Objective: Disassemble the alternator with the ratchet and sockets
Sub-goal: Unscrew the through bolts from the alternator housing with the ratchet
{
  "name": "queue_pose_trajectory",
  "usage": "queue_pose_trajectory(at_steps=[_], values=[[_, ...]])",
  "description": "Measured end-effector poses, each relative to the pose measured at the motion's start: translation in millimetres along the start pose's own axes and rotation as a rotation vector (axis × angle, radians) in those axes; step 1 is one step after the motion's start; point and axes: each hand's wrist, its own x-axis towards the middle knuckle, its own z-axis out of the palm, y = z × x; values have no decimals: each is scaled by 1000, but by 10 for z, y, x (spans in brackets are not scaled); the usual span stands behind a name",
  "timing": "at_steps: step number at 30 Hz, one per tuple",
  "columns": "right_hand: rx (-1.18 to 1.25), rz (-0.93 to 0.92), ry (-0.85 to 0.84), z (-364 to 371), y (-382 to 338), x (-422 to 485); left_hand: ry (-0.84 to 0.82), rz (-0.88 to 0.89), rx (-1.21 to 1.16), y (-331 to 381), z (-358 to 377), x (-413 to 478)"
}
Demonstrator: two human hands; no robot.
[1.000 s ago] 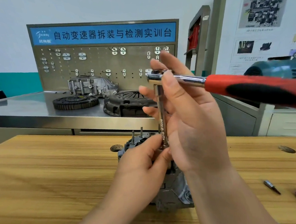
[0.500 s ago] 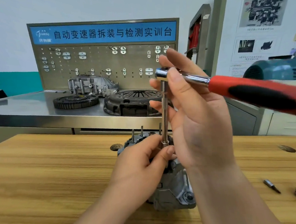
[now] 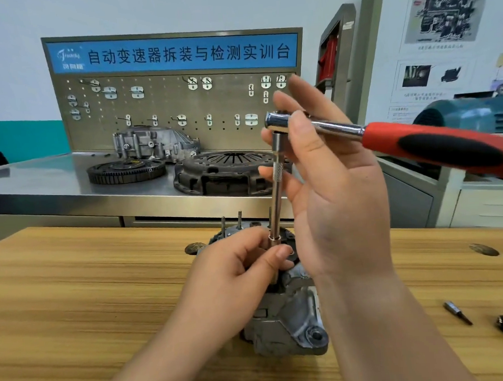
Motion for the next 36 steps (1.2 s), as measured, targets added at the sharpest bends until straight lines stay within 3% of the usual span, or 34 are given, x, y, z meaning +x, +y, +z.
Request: queue_pose_trajectory(at_steps=[5, 10, 17, 27, 33, 36], values=[[109, 87, -67, -3, -10, 9, -40, 13, -85, 13, -24, -15], [156, 124, -74, -25, -17, 21, -1, 17, 11, -16, 19, -11], [-141, -152, 10, -6, -16, -1, 22, -18, -7, -38, 53, -9], [229, 216, -118, 18, -59, 2, 31, 58, 65, -54, 76, -34], [3, 12, -114, 35, -33, -34, 64, -12, 48, -65, 87, -27], [136, 99, -116, 44, -24, -29, 58, 3, 25, -88, 65, -22]])
